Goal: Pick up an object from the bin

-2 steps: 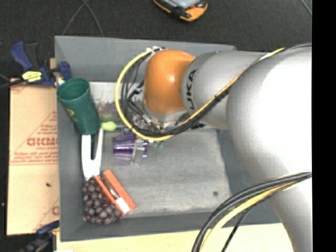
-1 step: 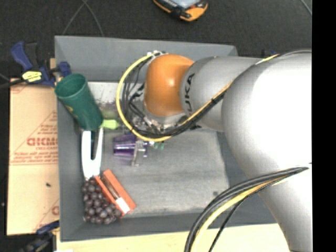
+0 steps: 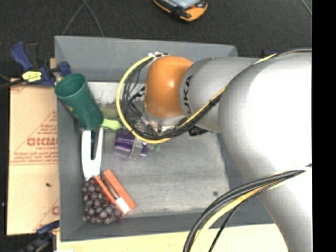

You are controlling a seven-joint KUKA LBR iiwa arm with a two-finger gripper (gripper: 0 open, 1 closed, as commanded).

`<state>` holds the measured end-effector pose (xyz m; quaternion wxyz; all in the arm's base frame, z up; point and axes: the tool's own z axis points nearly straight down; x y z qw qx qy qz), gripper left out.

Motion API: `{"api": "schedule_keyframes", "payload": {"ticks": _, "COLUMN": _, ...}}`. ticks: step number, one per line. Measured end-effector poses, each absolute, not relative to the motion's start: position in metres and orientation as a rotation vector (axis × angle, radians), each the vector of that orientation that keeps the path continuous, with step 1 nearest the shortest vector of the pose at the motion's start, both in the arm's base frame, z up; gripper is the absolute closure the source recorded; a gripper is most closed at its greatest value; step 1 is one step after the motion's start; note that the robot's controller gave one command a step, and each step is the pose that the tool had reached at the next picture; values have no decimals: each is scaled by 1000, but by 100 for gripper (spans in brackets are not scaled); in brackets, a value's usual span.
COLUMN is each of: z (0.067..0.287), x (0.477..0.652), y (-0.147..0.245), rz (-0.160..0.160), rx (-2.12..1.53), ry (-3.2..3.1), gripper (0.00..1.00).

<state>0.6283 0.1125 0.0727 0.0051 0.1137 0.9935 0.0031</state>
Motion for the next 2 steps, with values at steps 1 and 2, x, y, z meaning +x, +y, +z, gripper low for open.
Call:
{"api": "schedule_keyframes", "payload": {"ticks": 1, "z": 73, "x": 628, "y": 113, "rz": 10, "rx": 356, "ry": 3111, "gripper": 100}}
{"api": "schedule_keyframes", "payload": {"ticks": 2, "z": 84, "x": 628, "y": 112, "rz": 10, "rx": 356, "ry": 3109, "gripper": 100}}
